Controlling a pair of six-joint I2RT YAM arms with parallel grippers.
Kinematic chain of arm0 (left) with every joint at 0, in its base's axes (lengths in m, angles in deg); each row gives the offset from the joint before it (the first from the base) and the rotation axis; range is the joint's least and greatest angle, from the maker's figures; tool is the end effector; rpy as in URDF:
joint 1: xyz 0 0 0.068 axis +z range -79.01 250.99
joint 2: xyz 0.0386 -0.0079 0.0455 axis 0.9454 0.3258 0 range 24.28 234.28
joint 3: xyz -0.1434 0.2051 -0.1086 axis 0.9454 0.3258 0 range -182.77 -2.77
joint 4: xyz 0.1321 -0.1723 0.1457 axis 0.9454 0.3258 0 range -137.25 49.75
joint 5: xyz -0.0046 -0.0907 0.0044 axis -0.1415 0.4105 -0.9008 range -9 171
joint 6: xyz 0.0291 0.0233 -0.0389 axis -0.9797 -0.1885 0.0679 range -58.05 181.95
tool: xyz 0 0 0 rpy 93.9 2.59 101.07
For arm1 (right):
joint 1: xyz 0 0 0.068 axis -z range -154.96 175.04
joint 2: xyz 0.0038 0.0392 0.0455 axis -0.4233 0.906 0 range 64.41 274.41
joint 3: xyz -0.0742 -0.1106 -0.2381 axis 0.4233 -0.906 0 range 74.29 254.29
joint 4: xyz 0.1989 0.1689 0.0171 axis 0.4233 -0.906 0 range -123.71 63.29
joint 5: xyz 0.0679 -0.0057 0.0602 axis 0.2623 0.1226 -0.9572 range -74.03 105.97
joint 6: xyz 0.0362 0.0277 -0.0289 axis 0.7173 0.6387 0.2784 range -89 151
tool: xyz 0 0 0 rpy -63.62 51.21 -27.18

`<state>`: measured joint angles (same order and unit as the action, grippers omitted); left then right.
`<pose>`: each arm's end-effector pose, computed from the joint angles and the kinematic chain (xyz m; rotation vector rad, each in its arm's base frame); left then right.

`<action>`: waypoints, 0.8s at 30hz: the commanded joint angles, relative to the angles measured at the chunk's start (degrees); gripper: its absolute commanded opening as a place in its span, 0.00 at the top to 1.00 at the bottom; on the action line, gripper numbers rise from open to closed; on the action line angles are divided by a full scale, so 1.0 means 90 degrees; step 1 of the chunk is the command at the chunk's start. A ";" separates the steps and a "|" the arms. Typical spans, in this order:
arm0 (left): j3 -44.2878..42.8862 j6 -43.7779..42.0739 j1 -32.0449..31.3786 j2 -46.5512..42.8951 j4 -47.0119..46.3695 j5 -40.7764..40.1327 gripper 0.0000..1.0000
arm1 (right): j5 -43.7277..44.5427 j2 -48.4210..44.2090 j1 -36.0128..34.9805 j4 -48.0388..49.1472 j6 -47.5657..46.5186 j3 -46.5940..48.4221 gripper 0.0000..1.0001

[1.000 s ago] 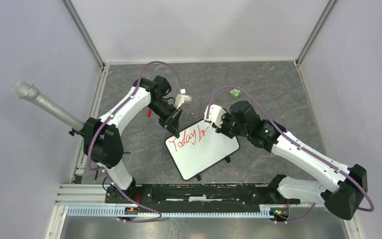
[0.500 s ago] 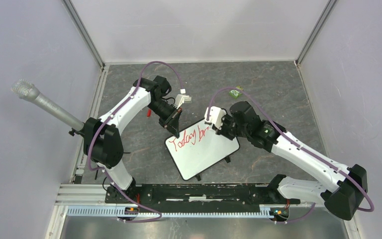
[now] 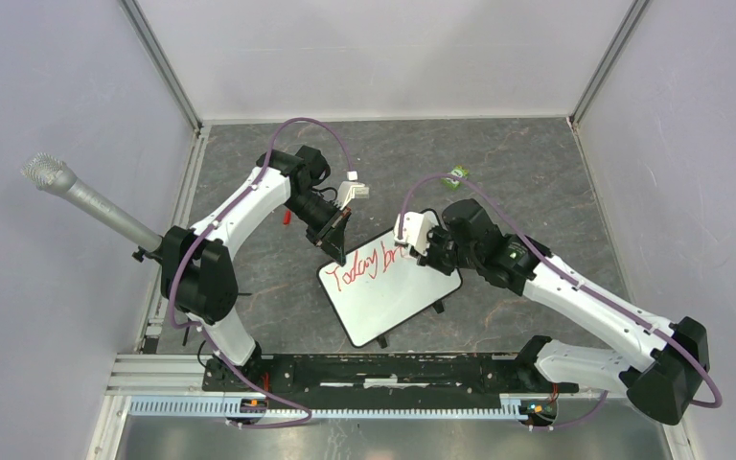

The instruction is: Write a sentence on the whiteboard

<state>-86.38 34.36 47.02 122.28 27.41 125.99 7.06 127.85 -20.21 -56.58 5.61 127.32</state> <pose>0.2737 -0.1492 0.2731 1.2553 2.5769 -1.1858 0.1630 0.1723 0.2938 -1.3900 1.8189 0.3583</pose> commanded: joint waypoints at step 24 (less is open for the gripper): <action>0.0000 -0.0243 -0.0033 -0.0009 -0.0133 0.0099 0.98 | 0.0487 0.0375 -0.0006 0.0174 -0.0136 0.0727 1.00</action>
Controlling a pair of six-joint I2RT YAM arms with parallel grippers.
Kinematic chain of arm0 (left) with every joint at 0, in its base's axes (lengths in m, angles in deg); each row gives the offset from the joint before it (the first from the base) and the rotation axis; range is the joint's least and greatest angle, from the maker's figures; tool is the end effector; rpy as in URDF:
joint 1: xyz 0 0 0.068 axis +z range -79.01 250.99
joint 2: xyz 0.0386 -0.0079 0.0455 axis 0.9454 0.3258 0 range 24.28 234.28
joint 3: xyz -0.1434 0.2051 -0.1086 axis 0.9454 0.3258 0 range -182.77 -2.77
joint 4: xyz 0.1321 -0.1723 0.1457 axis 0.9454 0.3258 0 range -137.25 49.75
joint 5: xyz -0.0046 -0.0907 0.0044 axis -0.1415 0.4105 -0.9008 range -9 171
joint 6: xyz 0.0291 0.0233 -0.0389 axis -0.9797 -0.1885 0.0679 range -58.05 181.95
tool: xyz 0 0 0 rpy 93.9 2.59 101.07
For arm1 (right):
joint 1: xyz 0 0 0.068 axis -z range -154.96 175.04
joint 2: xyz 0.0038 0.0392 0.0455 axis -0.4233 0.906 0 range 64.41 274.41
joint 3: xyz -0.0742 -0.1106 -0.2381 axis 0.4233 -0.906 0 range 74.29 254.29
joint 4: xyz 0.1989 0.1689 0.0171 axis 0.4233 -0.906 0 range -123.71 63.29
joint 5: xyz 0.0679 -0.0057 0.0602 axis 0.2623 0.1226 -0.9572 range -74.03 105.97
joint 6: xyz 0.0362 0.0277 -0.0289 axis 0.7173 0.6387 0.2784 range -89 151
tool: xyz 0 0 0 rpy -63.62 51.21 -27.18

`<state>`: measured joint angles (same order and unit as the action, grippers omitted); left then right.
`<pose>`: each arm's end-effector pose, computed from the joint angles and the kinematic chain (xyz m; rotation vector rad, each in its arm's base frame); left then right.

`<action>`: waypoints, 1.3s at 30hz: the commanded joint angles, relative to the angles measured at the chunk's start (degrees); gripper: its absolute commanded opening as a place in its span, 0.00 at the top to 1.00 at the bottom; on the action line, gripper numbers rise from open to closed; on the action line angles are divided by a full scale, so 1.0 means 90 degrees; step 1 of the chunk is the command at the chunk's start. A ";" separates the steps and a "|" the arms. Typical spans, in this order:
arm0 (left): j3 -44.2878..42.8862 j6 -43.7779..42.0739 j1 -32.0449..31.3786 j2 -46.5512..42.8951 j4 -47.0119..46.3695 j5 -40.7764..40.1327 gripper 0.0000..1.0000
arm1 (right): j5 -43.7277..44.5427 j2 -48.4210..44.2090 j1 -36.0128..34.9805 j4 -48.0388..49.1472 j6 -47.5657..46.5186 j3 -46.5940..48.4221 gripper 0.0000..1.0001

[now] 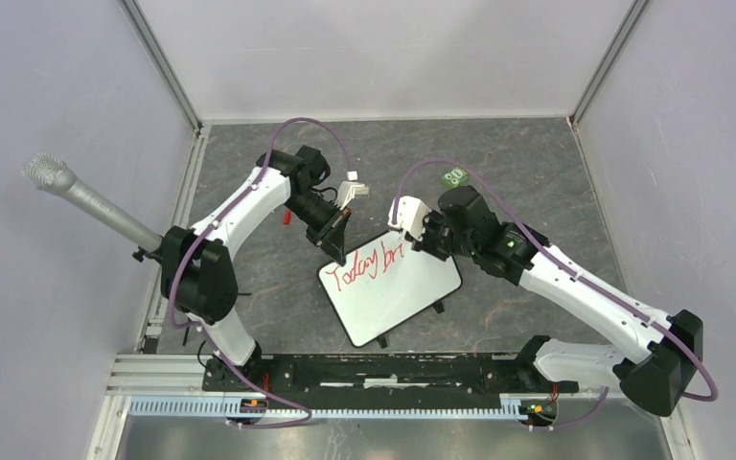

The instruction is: Write a sentence on the whiteboard

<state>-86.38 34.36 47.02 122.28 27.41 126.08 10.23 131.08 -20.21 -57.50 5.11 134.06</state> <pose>0.2737 -0.1492 0.2732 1.2549 2.5760 -1.1880 0.1752 0.1819 0.3191 -1.3481 1.7903 0.2957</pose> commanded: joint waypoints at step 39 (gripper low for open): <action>0.0032 -0.0224 -0.0035 -0.0038 -0.0170 0.0064 0.98 | -0.1412 -0.0437 0.0910 -0.0105 0.0023 -0.0041 1.00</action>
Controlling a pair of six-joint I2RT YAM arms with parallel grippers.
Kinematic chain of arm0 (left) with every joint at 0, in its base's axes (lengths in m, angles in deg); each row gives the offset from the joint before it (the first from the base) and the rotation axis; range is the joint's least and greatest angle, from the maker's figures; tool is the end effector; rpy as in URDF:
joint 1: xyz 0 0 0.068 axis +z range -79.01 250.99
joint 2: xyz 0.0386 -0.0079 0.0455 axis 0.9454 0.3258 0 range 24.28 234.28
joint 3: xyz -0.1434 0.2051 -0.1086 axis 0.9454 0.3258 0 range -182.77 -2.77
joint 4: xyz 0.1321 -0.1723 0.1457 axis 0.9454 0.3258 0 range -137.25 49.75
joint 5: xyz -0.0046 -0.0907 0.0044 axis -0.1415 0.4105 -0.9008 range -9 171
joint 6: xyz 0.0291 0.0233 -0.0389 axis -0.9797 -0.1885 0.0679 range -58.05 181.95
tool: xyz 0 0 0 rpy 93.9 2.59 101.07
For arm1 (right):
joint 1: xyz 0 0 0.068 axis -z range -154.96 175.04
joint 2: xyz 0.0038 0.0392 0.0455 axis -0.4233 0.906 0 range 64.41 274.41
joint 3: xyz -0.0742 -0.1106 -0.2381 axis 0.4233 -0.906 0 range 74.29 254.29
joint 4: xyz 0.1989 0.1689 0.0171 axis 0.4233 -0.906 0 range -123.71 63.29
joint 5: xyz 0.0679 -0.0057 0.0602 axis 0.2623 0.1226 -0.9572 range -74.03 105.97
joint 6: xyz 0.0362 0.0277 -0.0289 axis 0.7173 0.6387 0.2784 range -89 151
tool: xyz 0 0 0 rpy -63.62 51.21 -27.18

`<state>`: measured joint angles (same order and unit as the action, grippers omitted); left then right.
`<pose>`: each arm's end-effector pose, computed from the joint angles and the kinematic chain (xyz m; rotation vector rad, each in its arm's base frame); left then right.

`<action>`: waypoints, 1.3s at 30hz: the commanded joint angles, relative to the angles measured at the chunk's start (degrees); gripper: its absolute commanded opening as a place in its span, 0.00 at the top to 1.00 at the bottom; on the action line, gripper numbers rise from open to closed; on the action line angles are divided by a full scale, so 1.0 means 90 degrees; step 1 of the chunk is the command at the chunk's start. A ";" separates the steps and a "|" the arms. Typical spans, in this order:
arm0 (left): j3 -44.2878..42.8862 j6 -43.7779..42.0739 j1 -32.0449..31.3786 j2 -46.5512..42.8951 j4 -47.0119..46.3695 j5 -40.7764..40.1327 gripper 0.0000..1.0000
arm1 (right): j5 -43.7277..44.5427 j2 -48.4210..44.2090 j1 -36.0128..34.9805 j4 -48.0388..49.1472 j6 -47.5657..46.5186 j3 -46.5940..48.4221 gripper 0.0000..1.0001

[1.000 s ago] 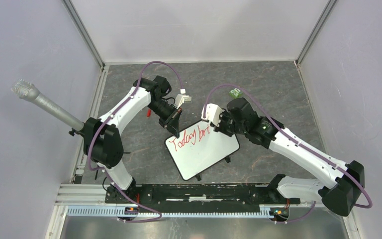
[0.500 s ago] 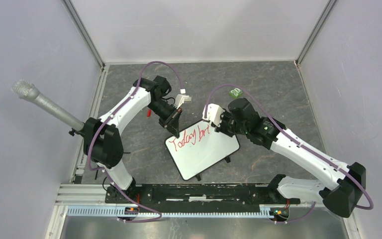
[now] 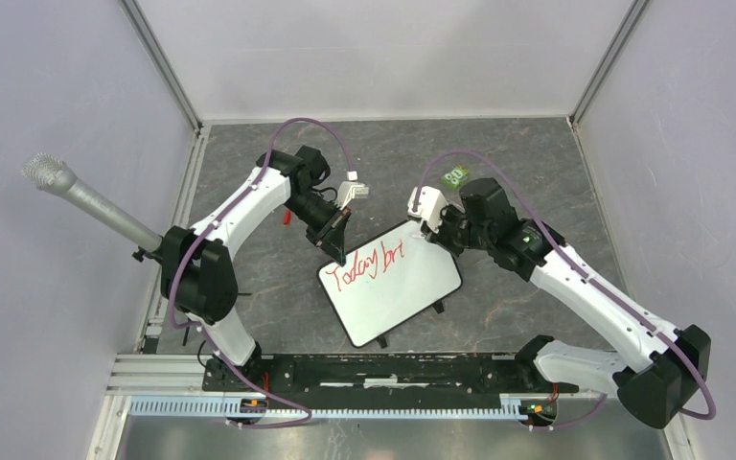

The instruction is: Write a sentence on the whiteboard

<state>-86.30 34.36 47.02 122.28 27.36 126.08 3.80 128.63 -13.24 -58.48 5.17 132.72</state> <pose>0.2736 -0.1492 0.2728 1.2548 2.5766 -1.1882 0.1848 0.1554 0.3199 -1.2824 1.8274 0.3553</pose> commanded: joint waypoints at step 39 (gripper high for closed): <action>0.0040 -0.0260 -0.0038 -0.0014 -0.0165 0.0089 0.98 | -0.0670 -0.0032 0.0233 0.0791 0.0360 -0.0412 1.00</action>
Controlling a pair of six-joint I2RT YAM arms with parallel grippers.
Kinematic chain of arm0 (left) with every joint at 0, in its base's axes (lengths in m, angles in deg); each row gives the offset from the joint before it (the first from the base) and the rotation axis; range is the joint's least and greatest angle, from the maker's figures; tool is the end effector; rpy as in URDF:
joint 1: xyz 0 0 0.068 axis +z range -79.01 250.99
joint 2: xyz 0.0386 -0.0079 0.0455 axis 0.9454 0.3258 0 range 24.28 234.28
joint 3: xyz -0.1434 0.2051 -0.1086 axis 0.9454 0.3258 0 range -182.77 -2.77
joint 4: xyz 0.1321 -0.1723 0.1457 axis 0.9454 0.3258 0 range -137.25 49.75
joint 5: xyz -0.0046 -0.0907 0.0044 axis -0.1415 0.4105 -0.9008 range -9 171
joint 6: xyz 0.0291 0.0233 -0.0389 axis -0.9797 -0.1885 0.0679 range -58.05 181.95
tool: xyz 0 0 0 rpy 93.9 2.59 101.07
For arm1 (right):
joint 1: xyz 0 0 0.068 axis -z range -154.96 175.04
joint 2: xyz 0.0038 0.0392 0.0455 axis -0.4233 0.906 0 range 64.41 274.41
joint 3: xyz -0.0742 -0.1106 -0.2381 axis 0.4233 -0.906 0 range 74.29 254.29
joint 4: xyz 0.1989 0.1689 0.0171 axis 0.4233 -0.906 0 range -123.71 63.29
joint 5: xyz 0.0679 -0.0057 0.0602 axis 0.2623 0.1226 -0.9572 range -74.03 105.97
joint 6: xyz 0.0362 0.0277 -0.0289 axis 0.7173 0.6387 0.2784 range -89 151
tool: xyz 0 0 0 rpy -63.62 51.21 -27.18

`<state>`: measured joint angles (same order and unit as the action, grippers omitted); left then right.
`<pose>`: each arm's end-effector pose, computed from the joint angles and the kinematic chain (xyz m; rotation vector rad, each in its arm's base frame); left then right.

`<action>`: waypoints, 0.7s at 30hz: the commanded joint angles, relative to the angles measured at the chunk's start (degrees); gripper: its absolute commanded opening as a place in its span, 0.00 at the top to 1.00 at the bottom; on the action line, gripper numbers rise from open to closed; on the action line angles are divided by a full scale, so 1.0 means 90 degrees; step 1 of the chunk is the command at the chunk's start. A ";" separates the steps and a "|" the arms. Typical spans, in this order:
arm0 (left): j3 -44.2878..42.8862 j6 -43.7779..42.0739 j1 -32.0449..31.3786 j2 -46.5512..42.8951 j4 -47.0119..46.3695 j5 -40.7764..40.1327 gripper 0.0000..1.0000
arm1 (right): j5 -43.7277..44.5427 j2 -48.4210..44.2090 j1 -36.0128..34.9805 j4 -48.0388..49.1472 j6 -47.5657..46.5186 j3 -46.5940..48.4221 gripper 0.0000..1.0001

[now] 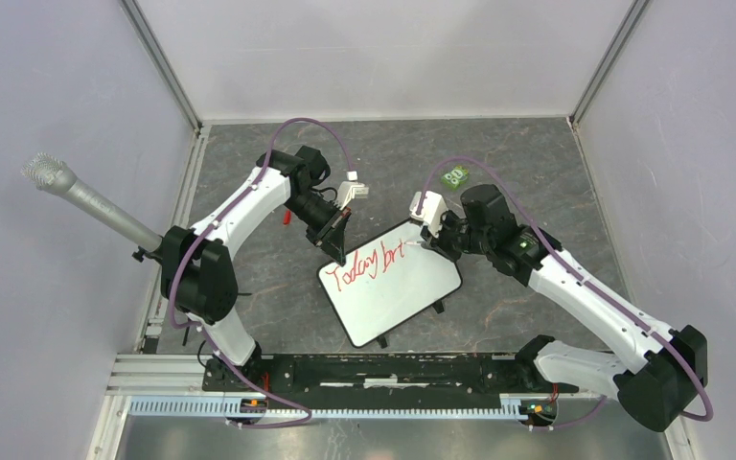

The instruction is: Write a sentence on the whiteboard

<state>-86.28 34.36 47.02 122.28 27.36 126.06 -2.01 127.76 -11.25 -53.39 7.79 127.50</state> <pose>0.2736 -0.1492 0.2727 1.2548 2.5771 -1.1879 0.1867 0.1508 0.3007 -1.2489 1.8323 0.4734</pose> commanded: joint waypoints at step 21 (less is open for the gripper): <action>0.0044 -0.0264 -0.0041 0.0020 -0.0162 0.0092 0.98 | -0.0004 -0.0154 -0.0084 -0.0141 -0.0039 -0.0220 1.00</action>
<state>-86.17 34.36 47.11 122.28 27.23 126.10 -2.08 126.95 -11.49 -53.89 7.73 126.17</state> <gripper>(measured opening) 0.120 0.153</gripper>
